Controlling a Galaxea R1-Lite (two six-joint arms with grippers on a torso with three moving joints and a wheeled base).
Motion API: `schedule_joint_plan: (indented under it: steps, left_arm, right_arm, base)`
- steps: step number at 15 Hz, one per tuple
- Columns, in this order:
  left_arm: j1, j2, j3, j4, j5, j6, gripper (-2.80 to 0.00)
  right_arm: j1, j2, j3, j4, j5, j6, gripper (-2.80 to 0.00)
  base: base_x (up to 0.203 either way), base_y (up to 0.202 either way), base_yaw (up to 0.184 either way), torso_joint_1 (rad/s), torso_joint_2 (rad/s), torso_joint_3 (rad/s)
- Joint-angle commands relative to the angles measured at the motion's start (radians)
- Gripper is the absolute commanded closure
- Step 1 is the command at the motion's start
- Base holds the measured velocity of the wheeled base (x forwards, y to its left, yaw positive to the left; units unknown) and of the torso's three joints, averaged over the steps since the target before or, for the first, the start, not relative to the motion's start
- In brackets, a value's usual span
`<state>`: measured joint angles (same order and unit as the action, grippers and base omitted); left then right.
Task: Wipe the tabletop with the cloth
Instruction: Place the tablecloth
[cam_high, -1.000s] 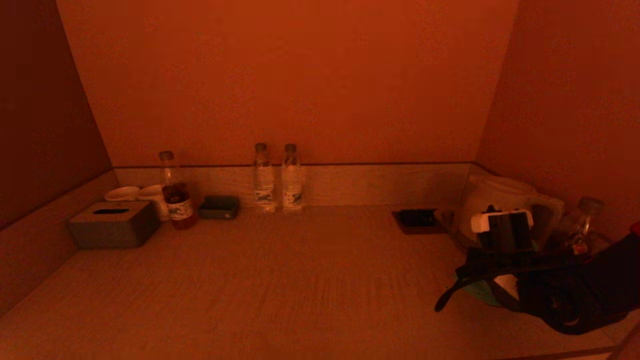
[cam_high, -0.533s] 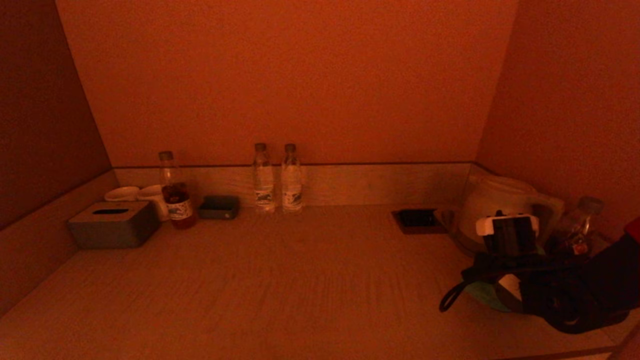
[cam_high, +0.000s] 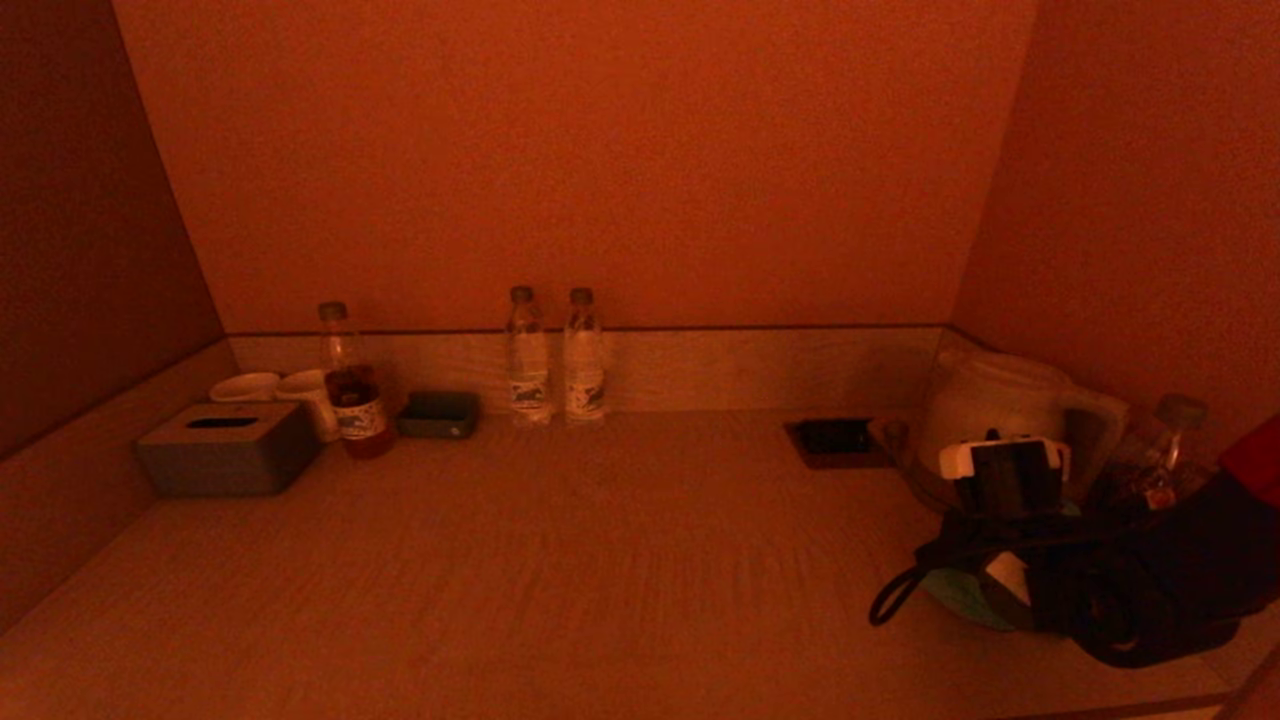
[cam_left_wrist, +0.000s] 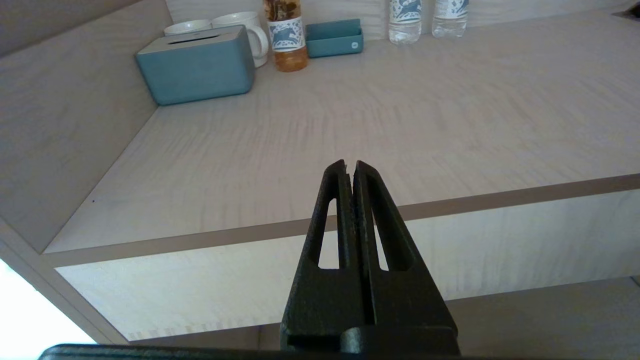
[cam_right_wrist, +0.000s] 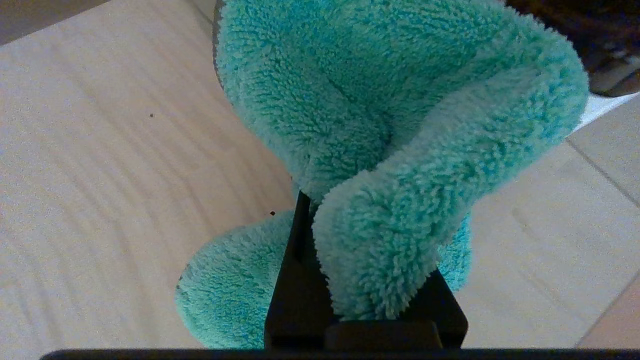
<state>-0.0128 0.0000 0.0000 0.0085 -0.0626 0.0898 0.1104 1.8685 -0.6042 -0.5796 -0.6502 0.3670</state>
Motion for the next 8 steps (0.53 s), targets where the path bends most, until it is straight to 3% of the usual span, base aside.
schedule_joint_plan:
  steps: [1, 8]
  left_arm:
    - [0.0, 0.0, 0.0, 0.001, 0.0, 0.001, 0.0]
    - [0.0, 0.0, 0.0, -0.001, 0.0, 0.001, 0.0]
  right_arm:
    - [0.0, 0.008, 0.0, -0.003, -0.002, 0.006, 0.0]
    - [0.0, 0.012, -0.005, -0.003, 0.004, 0.004, 0.0]
  base:
    - [0.0, 0.0, 0.0, 0.0, 0.0, 0.0]
    - [0.0, 0.0, 0.0, 0.0, 0.0, 0.0]
